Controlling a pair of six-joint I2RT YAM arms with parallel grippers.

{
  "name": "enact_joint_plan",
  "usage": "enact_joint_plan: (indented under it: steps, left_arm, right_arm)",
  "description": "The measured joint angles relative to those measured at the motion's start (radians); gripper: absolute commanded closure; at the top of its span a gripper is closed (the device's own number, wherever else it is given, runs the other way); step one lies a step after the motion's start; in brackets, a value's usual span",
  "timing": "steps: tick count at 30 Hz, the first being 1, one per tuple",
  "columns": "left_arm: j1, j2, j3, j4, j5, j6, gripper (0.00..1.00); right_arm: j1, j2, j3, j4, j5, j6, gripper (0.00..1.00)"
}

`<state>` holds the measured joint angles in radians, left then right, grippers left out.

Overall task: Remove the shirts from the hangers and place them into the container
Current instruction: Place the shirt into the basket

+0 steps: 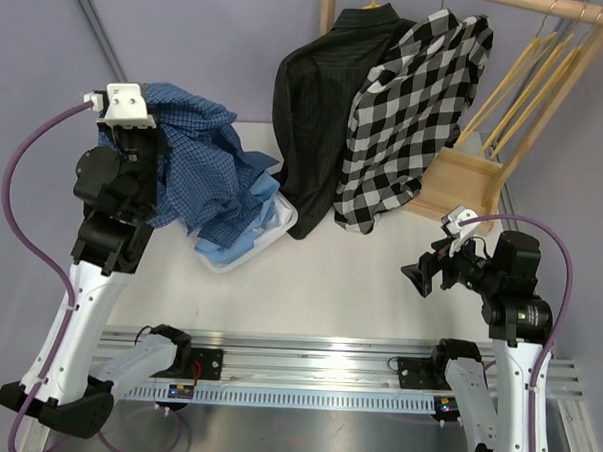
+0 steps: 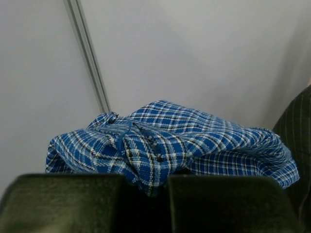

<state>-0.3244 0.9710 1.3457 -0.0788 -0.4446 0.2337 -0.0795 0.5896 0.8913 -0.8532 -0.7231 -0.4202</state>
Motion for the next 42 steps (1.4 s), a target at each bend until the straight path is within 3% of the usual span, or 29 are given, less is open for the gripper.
enact_joint_plan:
  steps: [9, 18, 27, 35, 40, 42]
  left_arm:
    - [0.019, 0.023, -0.051, -0.012, 0.106, -0.142, 1.00]
    - [0.064, 0.168, -0.262, -0.192, 0.280, -0.291, 1.00]
    - [0.071, 0.366, -0.295, -0.274, 0.465, -0.375, 1.00]
    - [0.085, 0.541, -0.301, -0.296, 0.534, -0.401, 1.00]
    - [0.093, 0.543, -0.301, -0.294, 0.544, -0.408, 0.81]
    - [0.098, 0.544, -0.301, -0.295, 0.547, -0.414, 0.68]
  right_arm:
    - [-0.001, 0.003, 0.000, 0.004, 0.000, 0.002, 0.01]
    - [-0.006, 0.003, -0.002, 0.004, 0.000, 0.005, 0.01]
    - [-0.006, 0.002, -0.002, 0.004, 0.000, 0.005, 0.01]
    - [-0.006, -0.003, -0.002, 0.005, 0.000, 0.005, 0.01]
    - [-0.006, -0.007, -0.002, 0.011, 0.000, 0.005, 0.01]
    - [-0.007, -0.008, -0.002, 0.011, 0.000, 0.005, 0.00]
